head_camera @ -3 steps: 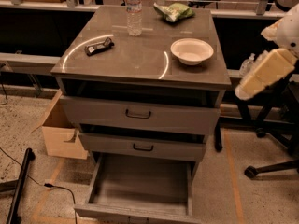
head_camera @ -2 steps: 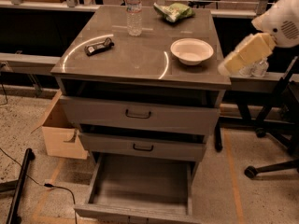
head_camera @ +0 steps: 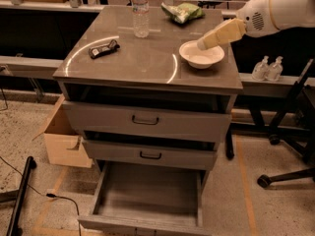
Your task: Place water bottle into bottom drawer
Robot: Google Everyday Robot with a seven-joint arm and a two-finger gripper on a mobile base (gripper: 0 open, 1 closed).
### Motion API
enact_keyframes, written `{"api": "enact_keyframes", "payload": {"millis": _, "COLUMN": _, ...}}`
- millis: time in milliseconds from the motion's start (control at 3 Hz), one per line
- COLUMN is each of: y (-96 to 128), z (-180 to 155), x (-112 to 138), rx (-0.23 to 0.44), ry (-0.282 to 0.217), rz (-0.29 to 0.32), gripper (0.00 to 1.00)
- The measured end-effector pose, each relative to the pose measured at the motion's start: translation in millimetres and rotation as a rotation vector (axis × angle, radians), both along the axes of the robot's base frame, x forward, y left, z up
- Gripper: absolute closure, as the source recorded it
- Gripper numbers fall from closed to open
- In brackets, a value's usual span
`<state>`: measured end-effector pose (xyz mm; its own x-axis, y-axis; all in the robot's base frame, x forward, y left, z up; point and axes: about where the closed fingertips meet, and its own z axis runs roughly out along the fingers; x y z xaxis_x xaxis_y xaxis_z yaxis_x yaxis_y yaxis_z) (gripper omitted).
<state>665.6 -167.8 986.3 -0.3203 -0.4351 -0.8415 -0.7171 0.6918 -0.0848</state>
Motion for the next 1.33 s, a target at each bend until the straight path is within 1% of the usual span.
{"api": "enact_keyframes", "payload": {"millis": 333, "y": 0.1, "z": 0.0, "x": 0.0, "rx": 0.0, "ry": 0.0, "rz": 0.0, "gripper": 0.0}}
{"api": "enact_keyframes", "payload": {"millis": 667, "y": 5.9, "z": -4.4, "x": 7.4, "rx": 0.042, "ry": -0.005, "rz": -0.024, "gripper": 0.0}}
{"api": "enact_keyframes", "payload": {"millis": 1000, "y": 22.7, "z": -15.5, "x": 32.7, "rx": 0.105, "ry": -0.015, "rz": -0.043, "gripper": 0.0}}
{"api": "enact_keyframes", "payload": {"millis": 1333, "y": 30.6, "z": -24.9, "x": 62.1, "rx": 0.17, "ry": -0.019, "rz": -0.083, "gripper": 0.0}}
